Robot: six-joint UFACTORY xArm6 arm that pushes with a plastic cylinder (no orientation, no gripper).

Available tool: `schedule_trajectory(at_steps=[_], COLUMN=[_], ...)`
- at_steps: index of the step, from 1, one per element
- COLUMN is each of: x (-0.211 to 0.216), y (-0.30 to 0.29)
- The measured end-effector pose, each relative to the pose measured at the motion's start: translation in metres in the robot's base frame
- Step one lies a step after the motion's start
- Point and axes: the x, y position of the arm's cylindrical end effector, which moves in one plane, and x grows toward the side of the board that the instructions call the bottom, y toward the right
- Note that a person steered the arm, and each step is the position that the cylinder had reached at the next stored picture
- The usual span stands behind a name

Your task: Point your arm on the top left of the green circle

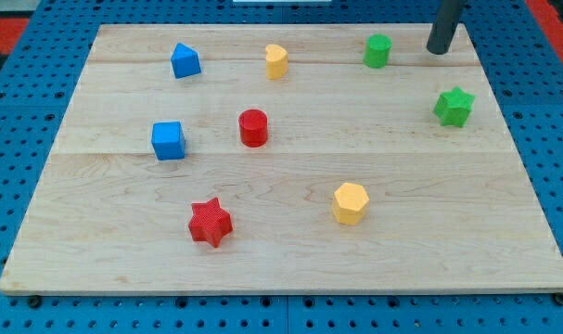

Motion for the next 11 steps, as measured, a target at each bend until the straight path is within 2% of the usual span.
schedule_trajectory(at_steps=[2, 5, 6, 7, 8, 9, 11], x=[0.0, -0.005, -0.032, -0.057, -0.06, -0.06, -0.039], y=[-0.04, -0.017, -0.015, -0.033, -0.059, -0.095, -0.111])
